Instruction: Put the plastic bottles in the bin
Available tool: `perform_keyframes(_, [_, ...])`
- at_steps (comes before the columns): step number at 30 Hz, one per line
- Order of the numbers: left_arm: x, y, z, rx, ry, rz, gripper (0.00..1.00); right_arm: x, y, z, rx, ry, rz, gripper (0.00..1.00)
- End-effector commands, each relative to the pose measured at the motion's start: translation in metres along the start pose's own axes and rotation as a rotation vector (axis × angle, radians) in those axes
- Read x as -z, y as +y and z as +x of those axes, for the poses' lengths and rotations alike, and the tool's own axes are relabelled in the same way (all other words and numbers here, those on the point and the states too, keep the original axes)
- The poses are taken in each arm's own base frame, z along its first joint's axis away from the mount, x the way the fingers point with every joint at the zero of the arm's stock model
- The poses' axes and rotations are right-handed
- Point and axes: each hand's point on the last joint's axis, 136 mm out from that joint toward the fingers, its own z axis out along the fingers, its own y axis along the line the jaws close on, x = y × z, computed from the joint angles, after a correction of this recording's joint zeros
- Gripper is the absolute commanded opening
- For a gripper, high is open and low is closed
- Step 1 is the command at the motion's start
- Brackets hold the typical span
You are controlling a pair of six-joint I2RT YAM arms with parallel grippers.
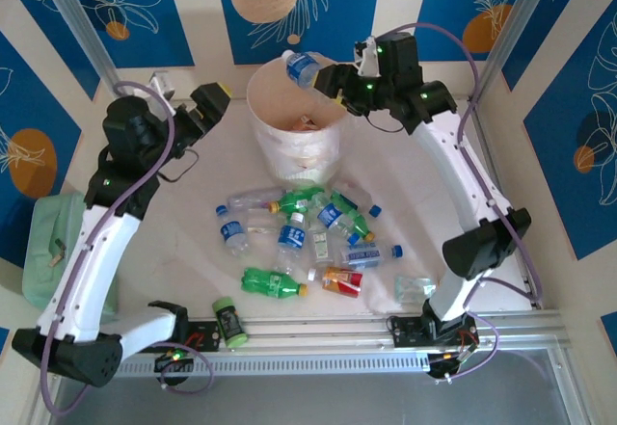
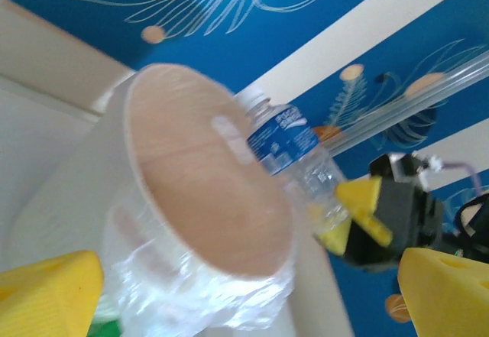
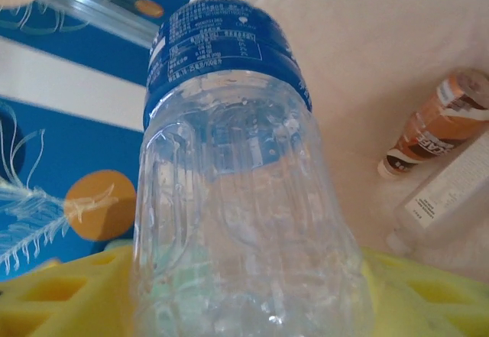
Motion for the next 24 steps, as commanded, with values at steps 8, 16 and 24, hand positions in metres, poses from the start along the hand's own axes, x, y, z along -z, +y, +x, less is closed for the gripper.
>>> perform_keyframes(8, [0.005,0.081,0.07,-0.016,0.196,-0.235,0.86,0.021,0.006,-0.018,0.043,-0.04,0.029,0.86])
perform_keyframes(16, [0.005,0.11,0.108,0.033,0.294,-0.268,0.78,0.068,0.024,0.005,0.102,-0.089,0.019,0.83])
perform_keyframes(24, [0.009,0.139,0.132,0.094,0.322,-0.337,0.76,0.111,-0.027,0.081,0.099,-0.068,0.147,0.84])
